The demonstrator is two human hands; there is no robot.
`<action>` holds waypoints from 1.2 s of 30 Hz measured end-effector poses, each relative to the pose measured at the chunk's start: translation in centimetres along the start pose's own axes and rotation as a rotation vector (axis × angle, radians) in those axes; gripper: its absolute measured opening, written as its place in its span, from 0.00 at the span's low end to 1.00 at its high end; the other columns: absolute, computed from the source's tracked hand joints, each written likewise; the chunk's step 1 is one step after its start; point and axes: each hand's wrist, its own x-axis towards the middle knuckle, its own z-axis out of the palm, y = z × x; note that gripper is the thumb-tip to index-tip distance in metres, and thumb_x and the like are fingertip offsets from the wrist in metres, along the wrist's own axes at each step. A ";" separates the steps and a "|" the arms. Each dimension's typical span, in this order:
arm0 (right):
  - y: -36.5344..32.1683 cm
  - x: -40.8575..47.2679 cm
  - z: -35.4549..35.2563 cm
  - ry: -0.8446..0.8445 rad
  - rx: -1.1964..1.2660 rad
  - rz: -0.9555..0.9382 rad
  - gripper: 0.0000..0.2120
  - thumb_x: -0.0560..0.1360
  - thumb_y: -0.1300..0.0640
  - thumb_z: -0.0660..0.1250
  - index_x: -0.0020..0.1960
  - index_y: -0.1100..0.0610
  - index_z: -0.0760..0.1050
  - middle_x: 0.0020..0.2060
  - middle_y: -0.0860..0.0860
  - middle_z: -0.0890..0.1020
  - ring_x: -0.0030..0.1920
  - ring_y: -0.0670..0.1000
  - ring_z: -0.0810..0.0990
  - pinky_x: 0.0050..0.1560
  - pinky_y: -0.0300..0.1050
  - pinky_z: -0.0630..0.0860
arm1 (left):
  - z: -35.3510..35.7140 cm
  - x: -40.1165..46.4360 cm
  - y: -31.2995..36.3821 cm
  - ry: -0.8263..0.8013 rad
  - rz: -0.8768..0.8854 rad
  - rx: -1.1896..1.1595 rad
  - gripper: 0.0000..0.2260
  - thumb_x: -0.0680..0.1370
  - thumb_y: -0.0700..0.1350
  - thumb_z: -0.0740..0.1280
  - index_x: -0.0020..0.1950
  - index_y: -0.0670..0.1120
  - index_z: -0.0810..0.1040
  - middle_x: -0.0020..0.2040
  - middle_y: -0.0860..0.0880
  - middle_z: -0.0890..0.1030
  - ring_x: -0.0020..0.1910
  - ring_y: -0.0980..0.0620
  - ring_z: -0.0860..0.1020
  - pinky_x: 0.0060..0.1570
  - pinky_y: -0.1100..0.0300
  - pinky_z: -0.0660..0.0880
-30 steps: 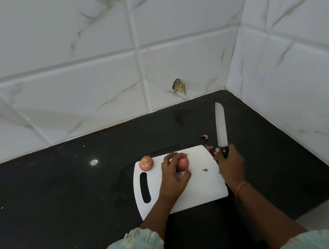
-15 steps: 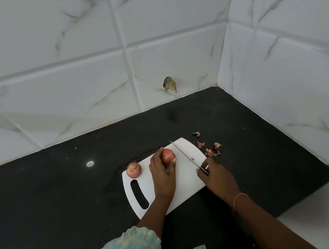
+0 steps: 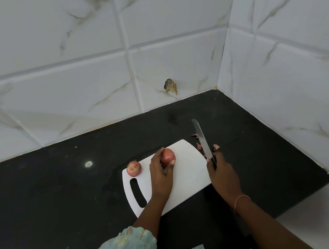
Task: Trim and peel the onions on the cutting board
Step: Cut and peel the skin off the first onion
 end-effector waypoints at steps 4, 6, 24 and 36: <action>-0.9 -0.6 0.5 -0.129 0.034 -0.042 0.09 0.81 0.50 0.60 0.59 0.52 0.70 0.43 0.48 0.81 0.39 0.45 0.79 0.39 0.44 0.77 | 0.0 -0.2 0.3 0.009 -0.015 0.031 0.23 0.79 0.49 0.69 0.73 0.54 0.67 0.70 0.55 0.70 0.68 0.55 0.70 0.67 0.54 0.73; -1.7 -0.9 0.8 -0.187 0.046 -0.103 0.05 0.81 0.50 0.59 0.53 0.51 0.70 0.40 0.49 0.79 0.38 0.46 0.79 0.39 0.48 0.79 | 0.0 -0.2 0.5 0.000 0.001 0.061 0.23 0.78 0.49 0.70 0.72 0.54 0.67 0.70 0.54 0.70 0.68 0.55 0.70 0.67 0.56 0.71; -3.6 -0.4 1.4 -0.251 0.277 0.011 0.06 0.81 0.49 0.60 0.53 0.51 0.71 0.41 0.48 0.79 0.40 0.47 0.79 0.38 0.44 0.75 | -0.2 -0.3 1.9 0.074 -0.132 -0.062 0.28 0.70 0.37 0.75 0.61 0.55 0.66 0.58 0.60 0.71 0.56 0.59 0.75 0.50 0.69 0.76; -4.1 0.5 0.1 -0.388 0.098 -0.131 0.08 0.80 0.46 0.60 0.48 0.50 0.68 0.33 0.48 0.75 0.31 0.44 0.72 0.31 0.41 0.68 | -0.1 0.0 1.5 0.038 -0.124 0.022 0.28 0.72 0.39 0.75 0.68 0.53 0.70 0.62 0.58 0.74 0.60 0.62 0.74 0.56 0.71 0.74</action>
